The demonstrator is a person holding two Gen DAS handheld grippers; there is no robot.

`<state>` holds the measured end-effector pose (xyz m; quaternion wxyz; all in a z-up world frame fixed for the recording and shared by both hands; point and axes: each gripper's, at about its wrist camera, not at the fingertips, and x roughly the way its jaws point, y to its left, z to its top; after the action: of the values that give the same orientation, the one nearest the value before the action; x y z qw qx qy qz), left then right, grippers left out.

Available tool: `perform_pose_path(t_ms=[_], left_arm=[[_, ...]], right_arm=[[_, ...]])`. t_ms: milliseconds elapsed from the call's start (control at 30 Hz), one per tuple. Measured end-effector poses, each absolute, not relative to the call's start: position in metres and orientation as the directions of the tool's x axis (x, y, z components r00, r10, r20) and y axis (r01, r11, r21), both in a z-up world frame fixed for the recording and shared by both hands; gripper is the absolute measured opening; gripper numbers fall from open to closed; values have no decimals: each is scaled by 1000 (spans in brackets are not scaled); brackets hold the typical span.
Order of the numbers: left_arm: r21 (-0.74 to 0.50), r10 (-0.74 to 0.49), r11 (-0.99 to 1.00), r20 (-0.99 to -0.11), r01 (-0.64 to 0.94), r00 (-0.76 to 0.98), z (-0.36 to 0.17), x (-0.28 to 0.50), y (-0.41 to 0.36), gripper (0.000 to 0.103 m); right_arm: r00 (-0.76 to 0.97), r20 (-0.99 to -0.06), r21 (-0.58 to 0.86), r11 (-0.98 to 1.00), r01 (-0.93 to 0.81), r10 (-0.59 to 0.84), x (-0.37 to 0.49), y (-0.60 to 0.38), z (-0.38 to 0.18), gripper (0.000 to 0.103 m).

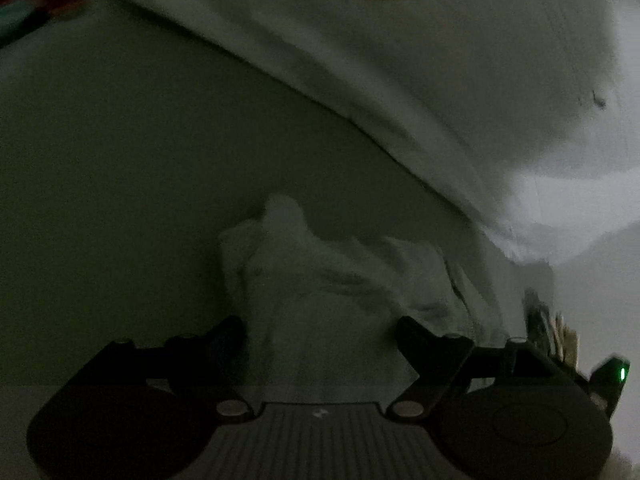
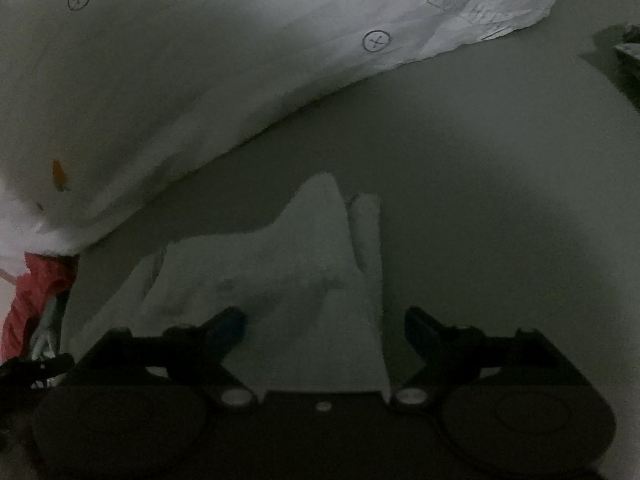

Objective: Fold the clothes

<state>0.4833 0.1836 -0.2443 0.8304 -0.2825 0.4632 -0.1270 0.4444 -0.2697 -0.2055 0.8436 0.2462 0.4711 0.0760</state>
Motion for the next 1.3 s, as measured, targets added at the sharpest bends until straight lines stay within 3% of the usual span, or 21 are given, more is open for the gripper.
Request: perform_pose_path(t_ms=[200, 267, 367, 400, 467, 533, 633, 733, 1033, 1300], left_arm=[[-625, -552, 779, -647, 49, 526, -257, 501, 184, 103], [-631, -558, 774, -634, 59, 536, -260, 499, 178, 103], [-630, -557, 774, -623, 69, 549, -261, 494, 166, 102], [-620, -543, 782, -626, 65, 560, -261, 493, 161, 102], [-580, -486, 814, -642, 40, 593, -258, 487, 152, 94], [-561, -445, 828, -648, 9, 619, -255, 479, 146, 66], [-586, -432, 809, -634, -35, 641, -254, 470, 144, 46], [-578, -408, 815, -617, -35, 673, -241, 460, 136, 34], [-569, -440, 817, -506, 96, 742, -180, 430, 99, 29], [-585, -516, 777, -381, 232, 767, -125, 408, 50, 29]], right_arm=[[557, -734, 477, 879, 14, 389, 462, -261, -209, 85], [566, -720, 498, 867, 17, 402, 463, -262, -212, 85], [583, -685, 564, 825, 45, 437, 464, -262, -217, 61], [581, -678, 581, 812, 50, 450, 463, -259, -218, 44], [592, -676, 575, 817, 52, 438, 460, -251, -218, 40], [609, -683, 544, 838, 54, 404, 455, -244, -213, 30], [642, -668, 528, 847, 54, 376, 447, -238, -197, 23], [688, -613, 569, 822, 42, 389, 433, -235, -172, 21], [766, -494, 573, 817, -69, 412, 372, -224, -90, 20], [874, -361, 568, 820, -70, 324, 301, -262, -21, 20]])
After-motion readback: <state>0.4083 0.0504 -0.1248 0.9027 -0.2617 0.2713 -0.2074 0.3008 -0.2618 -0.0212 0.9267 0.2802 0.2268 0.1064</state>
